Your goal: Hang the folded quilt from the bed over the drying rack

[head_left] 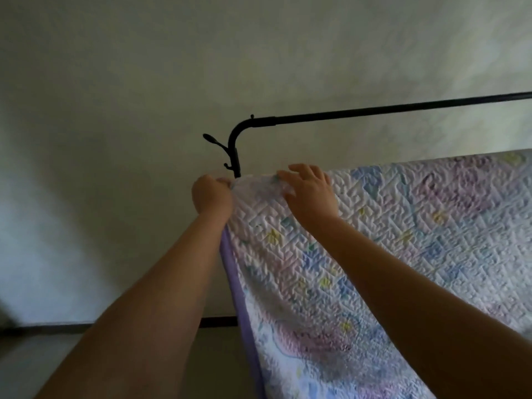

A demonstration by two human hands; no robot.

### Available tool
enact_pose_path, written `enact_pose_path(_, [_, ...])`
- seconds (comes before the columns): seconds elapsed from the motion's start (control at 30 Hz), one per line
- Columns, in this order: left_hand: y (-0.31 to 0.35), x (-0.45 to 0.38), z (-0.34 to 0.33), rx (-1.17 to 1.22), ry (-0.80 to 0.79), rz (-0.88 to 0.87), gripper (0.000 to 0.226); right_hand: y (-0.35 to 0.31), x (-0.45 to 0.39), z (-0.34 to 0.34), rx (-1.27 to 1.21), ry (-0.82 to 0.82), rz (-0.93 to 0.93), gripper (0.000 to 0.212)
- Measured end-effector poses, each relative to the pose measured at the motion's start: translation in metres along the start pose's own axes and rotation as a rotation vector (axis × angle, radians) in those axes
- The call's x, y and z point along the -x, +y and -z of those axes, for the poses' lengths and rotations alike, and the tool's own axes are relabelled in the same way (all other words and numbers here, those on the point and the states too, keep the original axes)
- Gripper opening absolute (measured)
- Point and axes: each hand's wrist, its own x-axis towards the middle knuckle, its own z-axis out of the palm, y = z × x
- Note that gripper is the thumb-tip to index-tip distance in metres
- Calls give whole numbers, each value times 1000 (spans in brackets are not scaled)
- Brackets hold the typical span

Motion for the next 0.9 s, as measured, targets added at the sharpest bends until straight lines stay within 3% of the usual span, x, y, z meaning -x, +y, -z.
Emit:
enact_pose_path(0.13, [2, 5, -9, -85, 22, 85, 32, 9, 4, -4, 24, -5, 0, 53])
enact_pose_path(0.27, [17, 30, -19, -269, 144, -147, 19, 12, 7, -2, 30, -25, 3, 57])
enact_pose_path(0.47, [41, 71, -50, -287, 162, -493, 17, 25, 19, 10, -35, -58, -18, 57])
enact_pose_path(0.63, [76, 96, -82, -300, 127, -581, 17, 70, 21, 42, 35, -64, -59, 59])
enact_pose_path(0.9, [164, 153, -133, -337, 16, -713, 41, 175, 29, 126, 235, -23, -94, 63])
